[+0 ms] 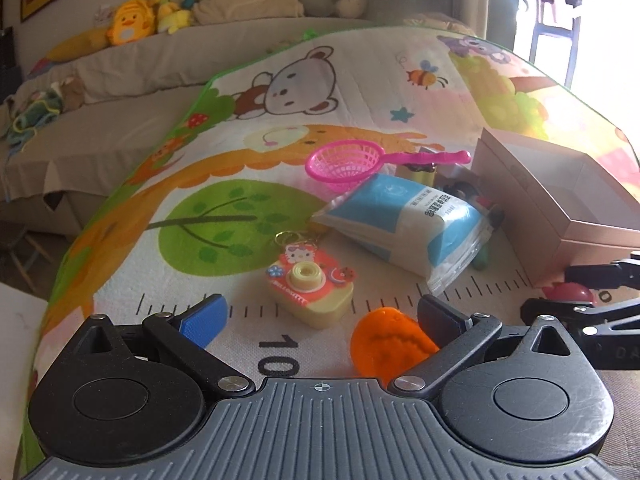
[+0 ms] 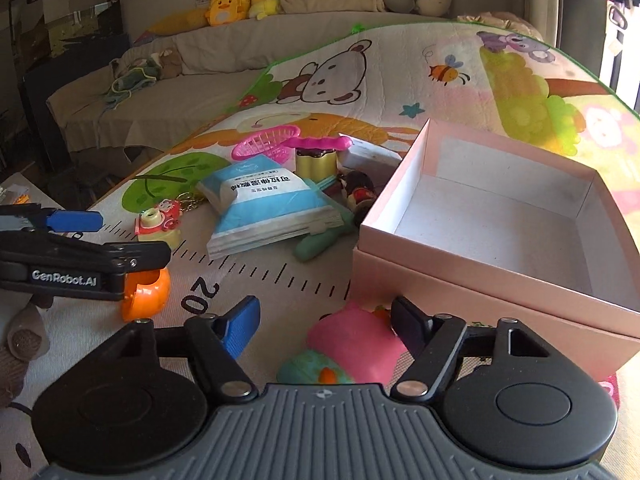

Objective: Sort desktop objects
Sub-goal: 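Grasp the orange cup toy with the left tool while the right tool grasps the pink bird toy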

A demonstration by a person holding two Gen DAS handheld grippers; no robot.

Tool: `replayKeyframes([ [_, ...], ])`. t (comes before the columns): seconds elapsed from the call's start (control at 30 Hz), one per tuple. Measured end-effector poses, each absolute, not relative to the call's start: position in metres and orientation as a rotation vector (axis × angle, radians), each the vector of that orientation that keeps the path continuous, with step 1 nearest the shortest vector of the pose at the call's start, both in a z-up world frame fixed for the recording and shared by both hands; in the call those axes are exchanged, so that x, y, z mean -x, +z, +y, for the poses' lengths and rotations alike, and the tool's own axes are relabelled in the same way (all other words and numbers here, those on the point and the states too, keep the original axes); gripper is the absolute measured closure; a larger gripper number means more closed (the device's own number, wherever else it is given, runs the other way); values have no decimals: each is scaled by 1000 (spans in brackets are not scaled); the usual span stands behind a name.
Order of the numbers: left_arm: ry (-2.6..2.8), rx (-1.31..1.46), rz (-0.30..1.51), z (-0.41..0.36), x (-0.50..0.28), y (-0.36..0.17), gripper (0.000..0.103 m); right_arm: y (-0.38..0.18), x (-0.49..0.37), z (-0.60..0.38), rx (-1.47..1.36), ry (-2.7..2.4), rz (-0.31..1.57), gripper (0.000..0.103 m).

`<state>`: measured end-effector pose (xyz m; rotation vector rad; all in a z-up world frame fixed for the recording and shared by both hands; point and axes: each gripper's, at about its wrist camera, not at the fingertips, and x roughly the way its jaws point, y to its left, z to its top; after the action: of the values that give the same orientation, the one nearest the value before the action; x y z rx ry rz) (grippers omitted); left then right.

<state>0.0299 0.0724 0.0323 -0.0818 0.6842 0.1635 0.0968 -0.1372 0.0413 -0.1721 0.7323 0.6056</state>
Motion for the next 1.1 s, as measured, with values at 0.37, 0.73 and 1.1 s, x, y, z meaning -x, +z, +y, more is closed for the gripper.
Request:
replayKeyframes([
  [0.37,159,138,684,80,-24,28,0,33,-113,-124,173,619,793,79],
  [0.73,130,118,700,65,-24,28,0,36,-70,-141,197,733,813,79],
  [1.1,96,66,714,45,-23,30,0,33,-66,-179,171,628,774,79],
])
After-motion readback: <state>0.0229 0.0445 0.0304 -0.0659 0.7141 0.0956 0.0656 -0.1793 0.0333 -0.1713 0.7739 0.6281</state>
